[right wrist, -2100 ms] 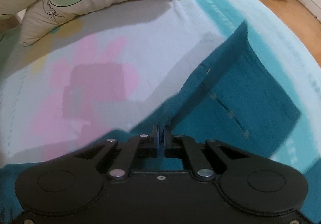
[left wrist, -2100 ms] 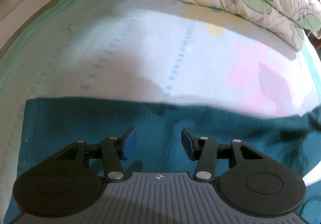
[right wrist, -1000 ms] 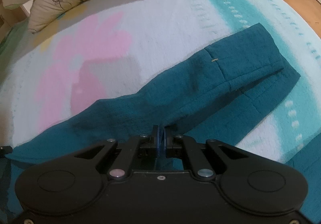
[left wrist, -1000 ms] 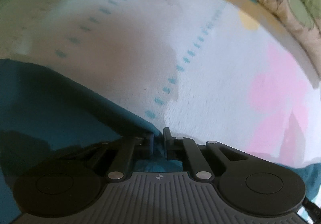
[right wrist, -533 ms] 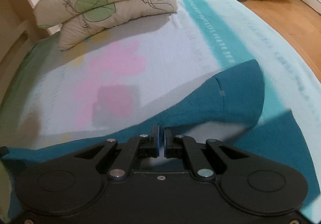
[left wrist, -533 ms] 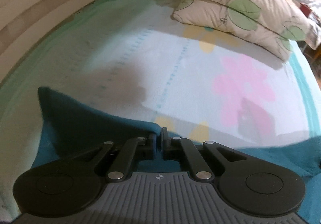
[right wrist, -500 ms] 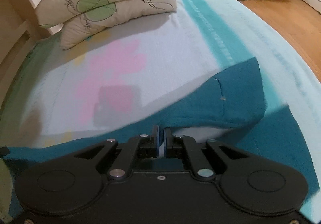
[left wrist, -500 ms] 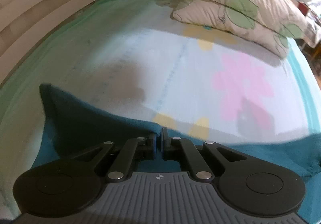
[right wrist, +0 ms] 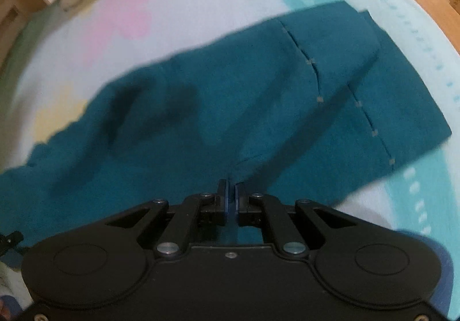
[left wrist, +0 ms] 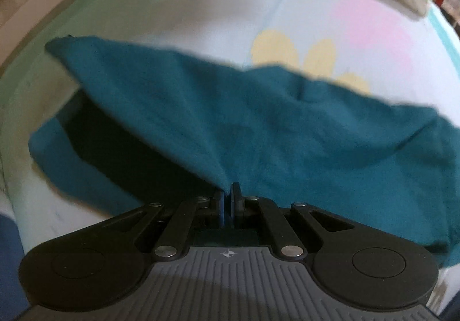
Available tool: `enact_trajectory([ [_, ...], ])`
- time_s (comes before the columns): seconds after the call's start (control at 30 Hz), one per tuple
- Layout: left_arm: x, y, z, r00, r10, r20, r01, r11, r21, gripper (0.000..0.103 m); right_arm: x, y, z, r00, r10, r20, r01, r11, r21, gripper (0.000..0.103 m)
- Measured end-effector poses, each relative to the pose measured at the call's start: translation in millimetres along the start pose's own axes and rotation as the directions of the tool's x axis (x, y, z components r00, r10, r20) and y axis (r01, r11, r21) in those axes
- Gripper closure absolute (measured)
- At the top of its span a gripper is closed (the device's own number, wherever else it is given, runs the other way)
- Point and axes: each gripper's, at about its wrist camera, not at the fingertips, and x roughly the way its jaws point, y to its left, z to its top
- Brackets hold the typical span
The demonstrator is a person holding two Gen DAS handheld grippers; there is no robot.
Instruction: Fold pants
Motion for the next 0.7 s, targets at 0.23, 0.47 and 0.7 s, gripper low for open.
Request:
enact_trajectory([
  [0.23,35,-7,-7,0.998,0.036,-0.057,-0.036,0.999,0.016,0.099,14,2,-6,0.996,-0.013,-0.083,0.008,0.998,-0.06,0.094],
  [0.47,38,-29,3,0.994,0.101,-0.04,-0.096,0.989,0.109,0.099,-20,-14,24,0.999,-0.003,-0.033,-0.001,0.991,-0.134,0.078],
  [0.7,35,-23,2,0.996,0.084,-0.032,-0.082,0.995,0.062,0.099,-48,-88,84,0.989,-0.085,0.117,0.091,0.995,-0.042,0.064],
])
